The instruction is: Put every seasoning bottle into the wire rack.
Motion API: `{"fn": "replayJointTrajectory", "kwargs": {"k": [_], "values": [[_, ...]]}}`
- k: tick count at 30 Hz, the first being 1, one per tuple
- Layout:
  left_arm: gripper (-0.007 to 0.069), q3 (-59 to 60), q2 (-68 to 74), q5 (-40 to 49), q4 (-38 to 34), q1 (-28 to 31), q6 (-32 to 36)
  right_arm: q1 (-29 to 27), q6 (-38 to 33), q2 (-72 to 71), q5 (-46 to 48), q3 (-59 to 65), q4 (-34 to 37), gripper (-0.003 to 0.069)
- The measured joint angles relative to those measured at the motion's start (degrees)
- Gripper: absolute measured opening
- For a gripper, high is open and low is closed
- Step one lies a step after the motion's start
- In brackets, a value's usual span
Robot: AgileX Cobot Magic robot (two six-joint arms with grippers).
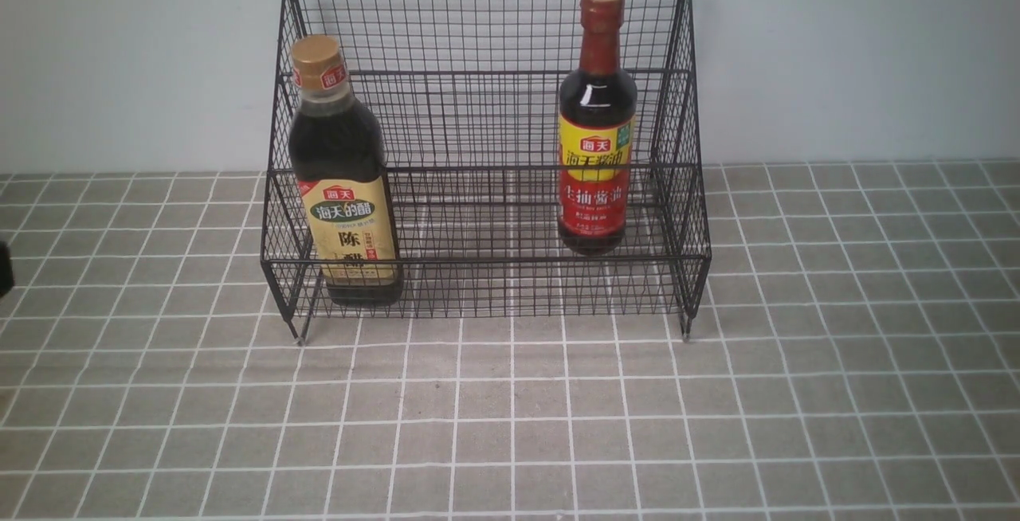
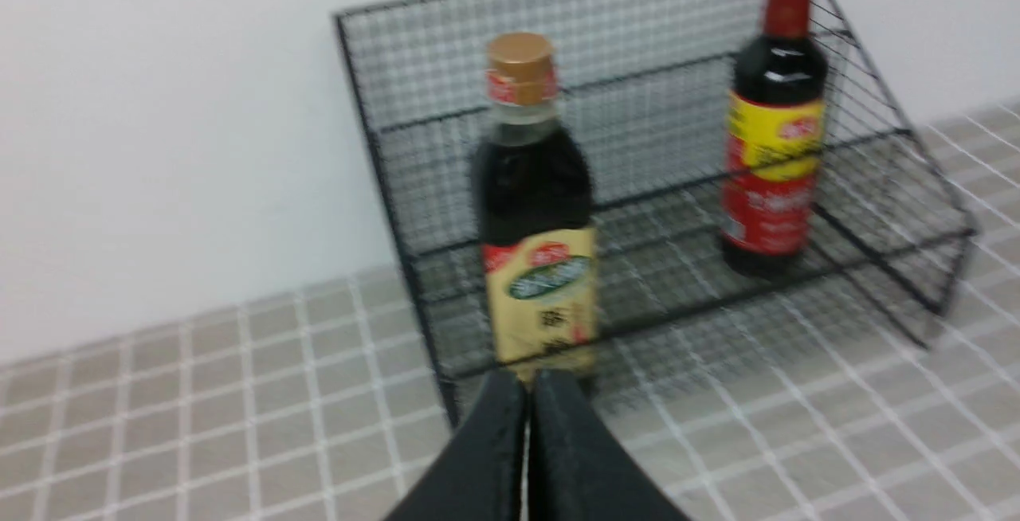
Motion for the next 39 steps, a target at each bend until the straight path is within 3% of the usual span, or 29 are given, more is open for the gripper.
{"fn": "replayJointTrajectory", "kwargs": {"k": [1,5,11,16,39], "values": [[-0.0007,0.00,0.00,-0.70,0.10,0.18,0.00,0.00,0.00,0.00,0.00,0.00,0.00,-0.0012],[-0.0007,19.05,-11.09,-12.57,1.23,4.43,-0.06,0.00,0.00,0.00,0.00,0.00,0.00,-0.0012],[-0.0007,33.95,-21.78,-13.74,1.41,5.86,-0.18,0.00,0.00,0.00,0.06,0.00,0.00,-0.0012],[-0.0007,34.51,-22.34,-7.30,1.43,5.86,-0.25,0.00,0.00,0.00,0.36,0.01,0.00,-0.0012],[-0.0007,34.51,-22.34,-6.95,1.43,5.86,-0.57,0.00,0.00,0.00,1.45,0.01,0.00,-0.0012]]}}
